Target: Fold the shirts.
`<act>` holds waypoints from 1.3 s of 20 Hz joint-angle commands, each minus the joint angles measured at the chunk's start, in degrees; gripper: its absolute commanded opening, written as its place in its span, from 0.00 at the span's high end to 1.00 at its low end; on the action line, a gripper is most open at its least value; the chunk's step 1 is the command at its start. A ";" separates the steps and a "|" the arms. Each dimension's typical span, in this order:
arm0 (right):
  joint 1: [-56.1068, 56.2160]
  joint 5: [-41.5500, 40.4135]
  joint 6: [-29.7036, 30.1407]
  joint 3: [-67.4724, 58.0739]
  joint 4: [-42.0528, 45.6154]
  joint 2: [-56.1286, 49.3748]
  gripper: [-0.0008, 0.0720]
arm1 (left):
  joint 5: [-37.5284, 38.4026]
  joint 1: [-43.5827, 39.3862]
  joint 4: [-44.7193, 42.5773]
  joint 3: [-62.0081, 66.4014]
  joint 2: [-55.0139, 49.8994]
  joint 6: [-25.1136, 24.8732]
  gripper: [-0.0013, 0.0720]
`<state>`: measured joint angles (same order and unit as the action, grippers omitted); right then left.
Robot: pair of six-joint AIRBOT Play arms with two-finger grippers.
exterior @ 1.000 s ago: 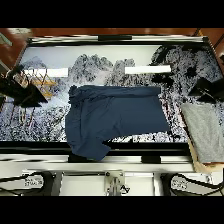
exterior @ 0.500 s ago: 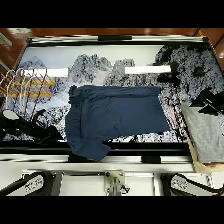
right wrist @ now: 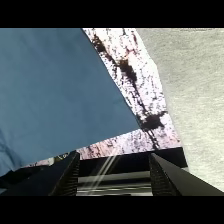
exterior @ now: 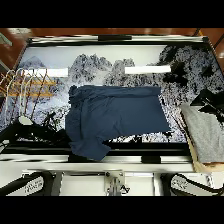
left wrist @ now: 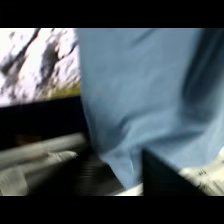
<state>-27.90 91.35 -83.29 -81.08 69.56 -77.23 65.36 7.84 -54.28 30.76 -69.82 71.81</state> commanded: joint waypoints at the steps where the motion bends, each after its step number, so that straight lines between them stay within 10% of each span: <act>1: -0.04 0.44 0.35 0.50 0.66 -0.48 0.13 | -2.14 -1.55 2.08 0.00 -0.98 -0.50 0.94; 10: -0.02 -9.40 6.23 24.37 -6.71 -2.21 0.10 | 1.27 -0.70 1.38 3.82 0.55 -3.45 0.94; 23: 7.30 -21.49 6.08 25.07 -6.62 -13.44 0.14 | 0.22 -0.70 1.86 3.85 3.61 -3.67 0.94; 26: 9.55 -22.97 5.05 25.07 -7.26 -13.35 0.83 | 0.17 -0.70 2.25 4.13 4.07 -3.78 0.94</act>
<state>-20.60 71.61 -77.43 -56.12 62.04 -90.04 65.69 7.09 -52.45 34.63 -66.30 68.14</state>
